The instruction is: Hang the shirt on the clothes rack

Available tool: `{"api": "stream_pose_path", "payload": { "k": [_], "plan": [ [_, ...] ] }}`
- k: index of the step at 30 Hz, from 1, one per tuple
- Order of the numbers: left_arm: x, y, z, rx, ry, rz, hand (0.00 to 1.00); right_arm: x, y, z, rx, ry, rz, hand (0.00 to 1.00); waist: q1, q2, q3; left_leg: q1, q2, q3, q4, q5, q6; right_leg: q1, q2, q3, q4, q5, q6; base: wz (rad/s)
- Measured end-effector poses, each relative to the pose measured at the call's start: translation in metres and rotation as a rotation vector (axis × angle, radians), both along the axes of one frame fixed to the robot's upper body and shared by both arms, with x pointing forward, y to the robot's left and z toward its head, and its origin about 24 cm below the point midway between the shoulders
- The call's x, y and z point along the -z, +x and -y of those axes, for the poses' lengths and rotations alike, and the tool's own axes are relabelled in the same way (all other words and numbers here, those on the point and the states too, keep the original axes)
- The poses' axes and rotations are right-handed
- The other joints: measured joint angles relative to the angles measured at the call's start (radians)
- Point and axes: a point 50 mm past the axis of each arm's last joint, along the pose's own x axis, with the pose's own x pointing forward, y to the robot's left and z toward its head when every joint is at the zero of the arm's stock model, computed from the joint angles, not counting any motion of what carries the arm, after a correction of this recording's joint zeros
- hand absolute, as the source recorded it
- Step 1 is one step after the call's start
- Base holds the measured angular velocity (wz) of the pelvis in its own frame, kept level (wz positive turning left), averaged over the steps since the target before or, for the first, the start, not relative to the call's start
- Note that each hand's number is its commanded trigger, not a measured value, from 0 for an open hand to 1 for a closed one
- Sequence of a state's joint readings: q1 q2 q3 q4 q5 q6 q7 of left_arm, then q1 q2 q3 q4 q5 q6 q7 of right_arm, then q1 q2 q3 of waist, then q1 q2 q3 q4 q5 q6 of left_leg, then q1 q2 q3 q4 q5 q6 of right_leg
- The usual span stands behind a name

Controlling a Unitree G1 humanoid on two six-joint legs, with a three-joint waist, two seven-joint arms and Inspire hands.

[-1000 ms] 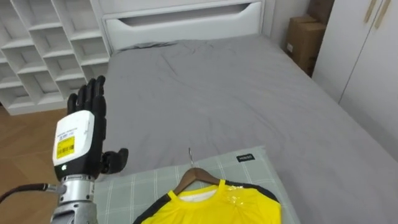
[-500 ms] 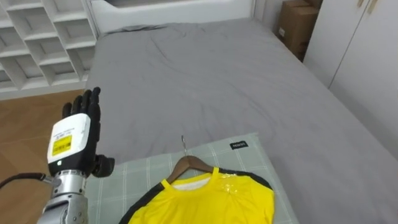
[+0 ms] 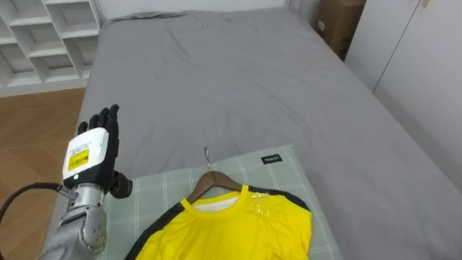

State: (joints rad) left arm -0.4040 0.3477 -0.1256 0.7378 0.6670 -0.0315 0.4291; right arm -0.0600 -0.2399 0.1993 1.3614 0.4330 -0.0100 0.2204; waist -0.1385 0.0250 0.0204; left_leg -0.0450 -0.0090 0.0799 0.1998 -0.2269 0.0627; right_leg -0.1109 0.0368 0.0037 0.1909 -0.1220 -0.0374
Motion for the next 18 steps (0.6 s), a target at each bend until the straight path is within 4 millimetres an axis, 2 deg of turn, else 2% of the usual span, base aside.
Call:
{"api": "stream_pose_path", "payload": {
  "k": [4,7,9,12,16,18],
  "plan": [
    [0.003,0.002,-0.001,-0.004,-0.012,-0.017,0.0,-0.002,0.013,-0.002,-0.045,-0.013,0.022,0.0,-0.009,-0.01,0.0032,-0.058,0.0,0.0,0.014,0.005,0.005,-0.057,-0.002,-0.007,0.014,0.008,-0.001,0.0],
    [0.001,0.009,0.0,-0.011,-0.035,-0.024,0.0,-0.005,0.025,-0.004,-0.094,-0.041,0.042,0.0,-0.02,-0.006,0.0079,-0.104,0.003,-0.006,0.036,0.006,0.005,-0.091,-0.002,-0.009,0.013,0.025,-0.001,0.04],
    [-0.007,0.02,0.004,0.001,-0.046,-0.012,0.0,-0.007,0.036,-0.005,-0.128,-0.057,0.056,0.0,-0.023,-0.002,0.015,-0.138,0.0,-0.01,0.04,0.012,0.009,-0.121,-0.004,-0.017,0.013,0.033,0.002,0.06],
    [-0.017,0.03,0.011,0.026,-0.08,0.023,0.0,-0.011,0.05,-0.007,-0.151,-0.065,0.082,0.0,-0.025,0.001,0.0299,-0.169,-0.004,-0.012,0.041,0.021,0.011,-0.153,-0.01,-0.021,0.015,0.039,0.003,0.0],
    [-0.021,0.034,0.017,0.032,-0.116,0.043,0.0,-0.014,0.061,-0.01,-0.192,-0.069,0.101,0.0,-0.024,0.003,0.0345,-0.207,-0.005,-0.01,0.041,0.029,0.011,-0.19,-0.012,-0.024,0.015,0.047,0.002,0.0],
    [-0.018,0.034,0.018,0.02,-0.16,0.038,0.0,-0.015,0.066,-0.011,-0.198,-0.072,0.109,0.0,-0.024,0.008,0.0393,-0.215,-0.005,-0.012,0.042,0.029,0.01,-0.197,-0.012,-0.032,0.014,0.048,0.001,0.04]
  ]
}}
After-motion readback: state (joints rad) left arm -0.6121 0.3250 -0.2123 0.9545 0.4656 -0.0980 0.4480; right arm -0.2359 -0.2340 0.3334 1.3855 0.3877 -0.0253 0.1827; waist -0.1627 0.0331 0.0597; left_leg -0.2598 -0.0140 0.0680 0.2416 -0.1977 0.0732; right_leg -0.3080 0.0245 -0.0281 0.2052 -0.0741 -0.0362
